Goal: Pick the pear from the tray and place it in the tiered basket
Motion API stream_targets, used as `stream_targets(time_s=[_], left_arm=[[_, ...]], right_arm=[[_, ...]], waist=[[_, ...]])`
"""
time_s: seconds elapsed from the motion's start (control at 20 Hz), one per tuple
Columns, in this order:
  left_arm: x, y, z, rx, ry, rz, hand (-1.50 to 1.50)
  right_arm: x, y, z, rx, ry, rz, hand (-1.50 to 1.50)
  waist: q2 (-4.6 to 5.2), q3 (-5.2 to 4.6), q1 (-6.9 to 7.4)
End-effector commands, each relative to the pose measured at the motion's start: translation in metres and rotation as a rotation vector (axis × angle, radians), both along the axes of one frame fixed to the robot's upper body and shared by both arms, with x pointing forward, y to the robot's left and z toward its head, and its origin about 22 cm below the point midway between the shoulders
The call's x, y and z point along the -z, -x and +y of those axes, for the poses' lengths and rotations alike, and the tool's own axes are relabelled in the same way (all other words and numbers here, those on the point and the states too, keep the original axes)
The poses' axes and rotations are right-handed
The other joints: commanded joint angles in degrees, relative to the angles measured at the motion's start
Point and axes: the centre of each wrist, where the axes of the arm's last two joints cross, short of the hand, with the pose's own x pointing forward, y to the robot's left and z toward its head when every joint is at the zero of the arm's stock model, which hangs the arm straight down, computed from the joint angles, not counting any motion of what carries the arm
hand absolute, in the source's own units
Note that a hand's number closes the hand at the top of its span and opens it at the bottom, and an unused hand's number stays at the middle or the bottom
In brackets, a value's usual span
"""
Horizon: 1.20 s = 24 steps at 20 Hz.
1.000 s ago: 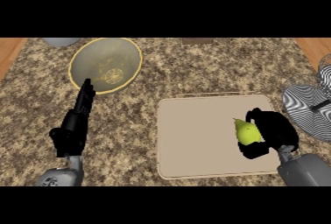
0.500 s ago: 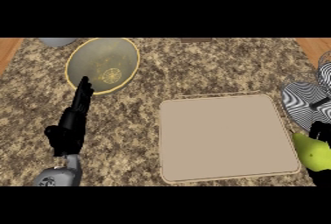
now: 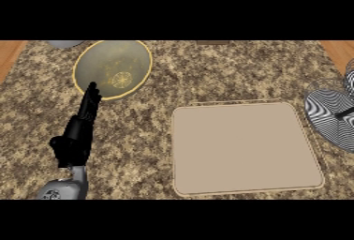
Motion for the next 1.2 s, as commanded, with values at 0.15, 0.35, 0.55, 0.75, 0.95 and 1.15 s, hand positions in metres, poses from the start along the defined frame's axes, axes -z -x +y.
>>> stream_targets(time_s=[0.15,0.35,0.55,0.75,0.95,1.15], left_arm=[[0.001,-0.009,-0.006,0.018,0.007,0.003,0.0],[0.004,0.0,-0.009,0.039,-0.007,-0.003,0.0],[-0.001,-0.009,-0.009,0.05,0.008,-0.014,0.0],[-0.007,-0.005,-0.031,0.076,-0.002,-0.029,0.0],[-0.003,-0.019,-0.031,0.052,0.013,0.011,0.0],[-0.003,-0.014,-0.014,0.057,0.0,-0.008,0.0]], right_arm=[[-0.069,0.017,-0.017,-0.004,-0.128,-0.092,1.5],[-0.082,0.008,-0.039,-0.012,-0.335,-0.145,1.5],[-0.089,-0.019,-0.042,0.027,-0.286,-0.121,1.5],[-0.098,-0.049,-0.057,0.089,-0.27,-0.167,1.5],[-0.065,-0.063,-0.06,0.087,-0.205,-0.132,1.5],[-0.062,-0.086,-0.091,0.096,-0.152,-0.116,1.5]], waist=[[0.34,0.01,1.49],[0.34,0.0,1.97],[0.63,0.1,2.69],[0.82,0.11,3.48],[0.74,0.14,2.78],[0.78,0.15,3.04]])
